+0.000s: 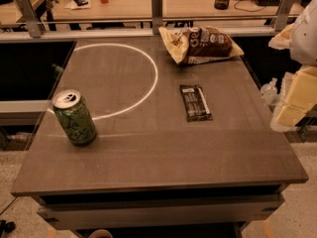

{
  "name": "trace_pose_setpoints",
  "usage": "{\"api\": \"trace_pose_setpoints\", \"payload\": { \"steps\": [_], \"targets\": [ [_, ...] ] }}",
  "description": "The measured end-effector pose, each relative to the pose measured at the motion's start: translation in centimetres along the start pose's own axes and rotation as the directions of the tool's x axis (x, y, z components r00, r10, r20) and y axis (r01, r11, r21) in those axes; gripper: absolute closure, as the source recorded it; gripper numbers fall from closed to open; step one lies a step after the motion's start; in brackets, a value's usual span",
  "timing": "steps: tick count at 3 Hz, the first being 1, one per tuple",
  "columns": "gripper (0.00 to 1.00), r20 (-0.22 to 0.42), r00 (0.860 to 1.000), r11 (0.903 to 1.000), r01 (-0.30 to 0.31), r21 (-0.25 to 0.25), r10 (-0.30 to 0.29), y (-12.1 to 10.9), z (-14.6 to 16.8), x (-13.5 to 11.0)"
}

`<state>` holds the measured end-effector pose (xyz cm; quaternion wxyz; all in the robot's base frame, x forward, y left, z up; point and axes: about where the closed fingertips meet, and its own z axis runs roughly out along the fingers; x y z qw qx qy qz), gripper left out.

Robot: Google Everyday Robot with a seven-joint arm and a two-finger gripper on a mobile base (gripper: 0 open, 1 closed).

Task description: Pick rxbar chocolate

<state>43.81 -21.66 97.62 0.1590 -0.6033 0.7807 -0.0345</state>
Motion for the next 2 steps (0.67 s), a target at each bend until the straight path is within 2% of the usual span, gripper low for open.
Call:
{"api": "trace_pose_setpoints", "payload": {
  "steps": [1, 2],
  "targets": [
    [0.0, 0.014, 1.0, 0.9999, -0.002, 0.016, 0.001, -0.2, 0.0, -0.2],
    [0.0, 0.088, 0.995, 0.9984, -0.043, 0.036, 0.04, -1.6, 1.1, 0.1]
  ]
}}
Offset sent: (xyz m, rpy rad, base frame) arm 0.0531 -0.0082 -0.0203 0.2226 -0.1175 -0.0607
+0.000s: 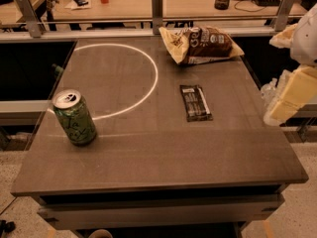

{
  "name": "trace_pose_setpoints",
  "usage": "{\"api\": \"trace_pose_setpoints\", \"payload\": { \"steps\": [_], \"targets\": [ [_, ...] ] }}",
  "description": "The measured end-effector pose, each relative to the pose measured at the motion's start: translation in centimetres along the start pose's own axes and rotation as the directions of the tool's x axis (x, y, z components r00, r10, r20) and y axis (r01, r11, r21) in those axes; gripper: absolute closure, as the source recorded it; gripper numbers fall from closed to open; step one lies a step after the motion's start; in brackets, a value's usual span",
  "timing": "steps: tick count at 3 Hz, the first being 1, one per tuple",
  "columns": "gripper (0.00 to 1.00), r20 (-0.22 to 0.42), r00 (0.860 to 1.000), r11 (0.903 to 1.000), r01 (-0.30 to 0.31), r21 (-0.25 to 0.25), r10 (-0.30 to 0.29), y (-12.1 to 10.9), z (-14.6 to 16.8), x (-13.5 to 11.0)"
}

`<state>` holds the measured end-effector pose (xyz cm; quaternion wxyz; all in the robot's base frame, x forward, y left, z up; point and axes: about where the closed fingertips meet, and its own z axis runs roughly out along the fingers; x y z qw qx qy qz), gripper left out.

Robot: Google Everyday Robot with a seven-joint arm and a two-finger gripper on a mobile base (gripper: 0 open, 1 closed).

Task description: Pick rxbar chocolate

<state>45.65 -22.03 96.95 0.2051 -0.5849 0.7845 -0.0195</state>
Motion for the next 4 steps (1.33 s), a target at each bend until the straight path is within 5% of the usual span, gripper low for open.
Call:
{"api": "trace_pose_setpoints", "payload": {
  "steps": [2, 4],
  "targets": [
    [0.0, 0.197, 0.979, 0.9957, -0.03, -0.088, 0.047, -2.5, 6.6, -1.6],
    [0.0, 0.303, 0.953, 0.9774, 0.062, -0.202, 0.002, -1.2, 11.7, -5.2]
  ]
}}
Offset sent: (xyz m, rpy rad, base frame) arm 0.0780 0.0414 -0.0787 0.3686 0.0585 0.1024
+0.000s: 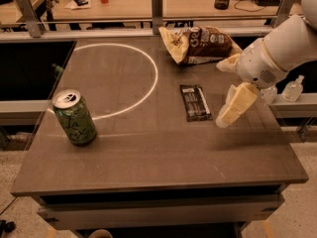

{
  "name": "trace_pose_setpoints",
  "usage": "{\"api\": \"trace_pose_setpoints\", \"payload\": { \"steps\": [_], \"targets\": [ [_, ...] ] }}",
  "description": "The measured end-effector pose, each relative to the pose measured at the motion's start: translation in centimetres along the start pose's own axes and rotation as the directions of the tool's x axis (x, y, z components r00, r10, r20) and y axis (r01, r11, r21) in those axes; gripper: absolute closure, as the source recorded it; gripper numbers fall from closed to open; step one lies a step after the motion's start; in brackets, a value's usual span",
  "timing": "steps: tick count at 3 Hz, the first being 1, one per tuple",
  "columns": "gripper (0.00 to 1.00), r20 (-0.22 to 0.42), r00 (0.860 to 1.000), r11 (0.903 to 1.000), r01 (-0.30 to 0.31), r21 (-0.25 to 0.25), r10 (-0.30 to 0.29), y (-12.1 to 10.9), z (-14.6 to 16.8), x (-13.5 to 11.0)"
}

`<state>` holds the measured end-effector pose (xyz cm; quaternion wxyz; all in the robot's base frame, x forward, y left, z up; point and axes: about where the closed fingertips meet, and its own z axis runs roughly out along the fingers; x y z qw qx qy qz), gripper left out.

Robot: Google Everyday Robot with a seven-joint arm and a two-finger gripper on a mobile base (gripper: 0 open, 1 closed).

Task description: Pick rxbar chocolate

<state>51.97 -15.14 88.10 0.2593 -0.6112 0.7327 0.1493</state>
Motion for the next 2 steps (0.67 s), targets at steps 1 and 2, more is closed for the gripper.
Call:
{"api": "trace_pose_setpoints", "payload": {
  "steps": [1, 2],
  "targets": [
    [0.0, 0.007, 1.0, 1.0, 0.006, 0.002, -0.006, 0.1, 0.1, -0.1],
    [0.0, 0.044, 0.999, 0.9997, 0.02, -0.013, -0.02, -0.2, 1.5, -0.3]
  ]
}}
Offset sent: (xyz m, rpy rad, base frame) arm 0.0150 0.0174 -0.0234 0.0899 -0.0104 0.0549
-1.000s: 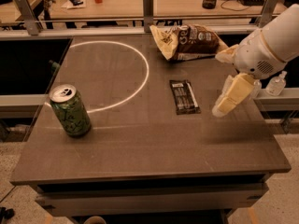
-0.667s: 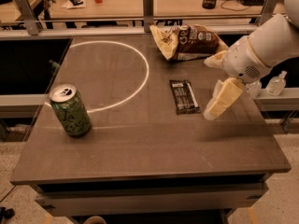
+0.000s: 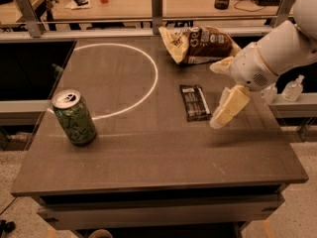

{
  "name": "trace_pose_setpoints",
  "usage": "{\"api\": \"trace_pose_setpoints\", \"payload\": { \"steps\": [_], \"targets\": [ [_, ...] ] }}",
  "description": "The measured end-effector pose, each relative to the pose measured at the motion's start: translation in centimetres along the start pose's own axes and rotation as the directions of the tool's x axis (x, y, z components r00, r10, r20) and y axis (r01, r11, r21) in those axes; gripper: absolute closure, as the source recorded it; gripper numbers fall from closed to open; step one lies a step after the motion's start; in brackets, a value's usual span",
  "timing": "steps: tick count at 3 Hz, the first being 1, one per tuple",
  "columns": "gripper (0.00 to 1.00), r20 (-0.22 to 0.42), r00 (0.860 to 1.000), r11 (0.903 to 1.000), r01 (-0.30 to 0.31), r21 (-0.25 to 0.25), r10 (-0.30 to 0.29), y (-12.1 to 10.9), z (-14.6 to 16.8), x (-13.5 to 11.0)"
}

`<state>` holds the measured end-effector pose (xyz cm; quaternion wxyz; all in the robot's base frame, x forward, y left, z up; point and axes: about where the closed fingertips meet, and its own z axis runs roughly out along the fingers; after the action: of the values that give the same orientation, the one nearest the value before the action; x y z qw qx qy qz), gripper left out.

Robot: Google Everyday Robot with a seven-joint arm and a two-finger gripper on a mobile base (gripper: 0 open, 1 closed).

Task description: Pick rxbar chocolate

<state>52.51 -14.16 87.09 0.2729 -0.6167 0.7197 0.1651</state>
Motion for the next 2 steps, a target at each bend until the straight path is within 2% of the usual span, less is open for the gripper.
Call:
{"api": "trace_pose_setpoints", "payload": {
  "steps": [2],
  "targets": [
    [0.0, 0.022, 0.999, 0.9947, 0.041, -0.094, -0.04, -1.7, 3.1, -0.9]
  ]
}}
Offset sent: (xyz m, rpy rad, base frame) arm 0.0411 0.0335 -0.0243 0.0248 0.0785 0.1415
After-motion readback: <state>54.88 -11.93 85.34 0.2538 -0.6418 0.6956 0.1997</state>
